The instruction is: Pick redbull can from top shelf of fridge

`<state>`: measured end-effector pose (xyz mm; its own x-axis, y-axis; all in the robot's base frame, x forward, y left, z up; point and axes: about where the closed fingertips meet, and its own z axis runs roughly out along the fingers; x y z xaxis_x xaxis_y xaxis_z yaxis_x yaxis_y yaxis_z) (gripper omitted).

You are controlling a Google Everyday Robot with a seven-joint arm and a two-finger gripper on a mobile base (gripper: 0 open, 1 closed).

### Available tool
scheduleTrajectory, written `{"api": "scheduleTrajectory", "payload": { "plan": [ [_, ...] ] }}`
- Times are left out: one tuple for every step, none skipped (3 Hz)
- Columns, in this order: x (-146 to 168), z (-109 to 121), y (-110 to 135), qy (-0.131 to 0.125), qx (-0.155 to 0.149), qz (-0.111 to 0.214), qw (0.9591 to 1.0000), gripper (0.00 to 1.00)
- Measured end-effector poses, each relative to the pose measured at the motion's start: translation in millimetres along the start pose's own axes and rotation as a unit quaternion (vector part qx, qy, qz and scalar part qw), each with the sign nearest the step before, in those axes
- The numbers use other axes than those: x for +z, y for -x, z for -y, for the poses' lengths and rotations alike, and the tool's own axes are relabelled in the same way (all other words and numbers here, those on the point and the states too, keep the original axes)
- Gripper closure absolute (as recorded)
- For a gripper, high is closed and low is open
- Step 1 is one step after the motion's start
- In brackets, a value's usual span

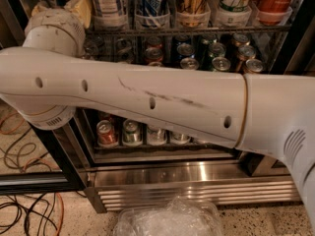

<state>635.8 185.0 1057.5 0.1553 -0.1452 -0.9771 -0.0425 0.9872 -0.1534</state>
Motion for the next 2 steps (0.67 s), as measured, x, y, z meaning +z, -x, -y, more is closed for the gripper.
{"api": "scheduleTrajectory", "payload": {
  "plan": [
    [3.1,0.2,9.1,-0.001,0.003,0.009,1.0,0.39],
    [5.1,1.5,16.5,-0.001,0.005,0.017,0.9998,0.39]
  ]
}}
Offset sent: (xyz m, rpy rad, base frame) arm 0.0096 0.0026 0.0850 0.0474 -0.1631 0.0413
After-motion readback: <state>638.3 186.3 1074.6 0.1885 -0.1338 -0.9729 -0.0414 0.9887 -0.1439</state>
